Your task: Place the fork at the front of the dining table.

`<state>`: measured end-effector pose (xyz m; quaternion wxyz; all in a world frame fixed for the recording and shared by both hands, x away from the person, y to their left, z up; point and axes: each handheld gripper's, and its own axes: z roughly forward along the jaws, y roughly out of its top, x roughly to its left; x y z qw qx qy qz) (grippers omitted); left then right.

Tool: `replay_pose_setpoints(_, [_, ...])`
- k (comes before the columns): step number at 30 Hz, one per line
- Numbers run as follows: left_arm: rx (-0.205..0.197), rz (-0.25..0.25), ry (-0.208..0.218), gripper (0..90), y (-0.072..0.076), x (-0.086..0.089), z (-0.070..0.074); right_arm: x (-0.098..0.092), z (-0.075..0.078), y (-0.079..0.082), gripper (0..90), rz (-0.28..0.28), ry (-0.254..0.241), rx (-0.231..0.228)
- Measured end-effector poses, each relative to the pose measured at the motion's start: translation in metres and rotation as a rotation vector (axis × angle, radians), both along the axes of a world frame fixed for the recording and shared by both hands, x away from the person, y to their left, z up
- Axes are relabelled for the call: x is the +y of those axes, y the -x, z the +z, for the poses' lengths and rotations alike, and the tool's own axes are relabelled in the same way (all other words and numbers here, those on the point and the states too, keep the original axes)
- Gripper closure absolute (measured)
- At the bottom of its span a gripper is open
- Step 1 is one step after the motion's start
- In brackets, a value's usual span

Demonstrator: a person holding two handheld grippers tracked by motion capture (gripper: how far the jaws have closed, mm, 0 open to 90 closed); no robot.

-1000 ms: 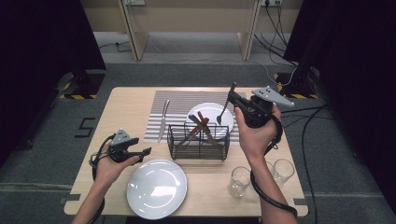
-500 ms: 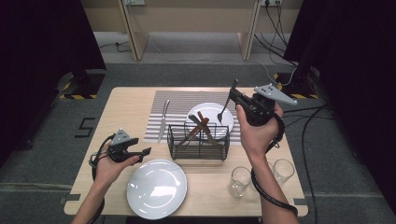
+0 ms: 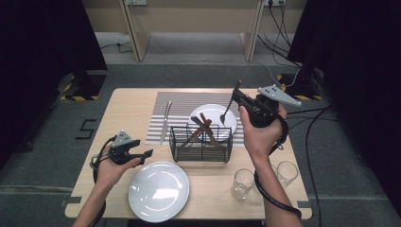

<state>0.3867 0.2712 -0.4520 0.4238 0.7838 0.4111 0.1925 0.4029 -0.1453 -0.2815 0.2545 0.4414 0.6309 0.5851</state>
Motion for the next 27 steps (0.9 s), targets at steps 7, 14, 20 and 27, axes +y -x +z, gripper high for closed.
replay_pose_setpoints(7, [0.003,0.001,0.000,29.0,0.0000,-0.0004,-0.0005,-0.0009,0.0018,0.0006,87.4,-0.002,-0.007,-0.005])
replay_pose_setpoints(14, [0.002,0.001,-0.001,29.0,0.0001,-0.0004,0.0000,-0.0025,0.0033,0.0009,87.4,-0.003,-0.012,-0.005])
replay_pose_setpoints(20, [0.000,0.001,-0.001,29.0,0.0001,-0.0001,-0.0002,-0.0053,0.0053,0.0016,87.3,-0.010,-0.017,-0.014])
replay_pose_setpoints(27, [0.001,0.005,0.002,29.0,0.0004,0.0005,-0.0006,-0.0071,0.0046,0.0018,87.3,-0.013,-0.021,-0.009])
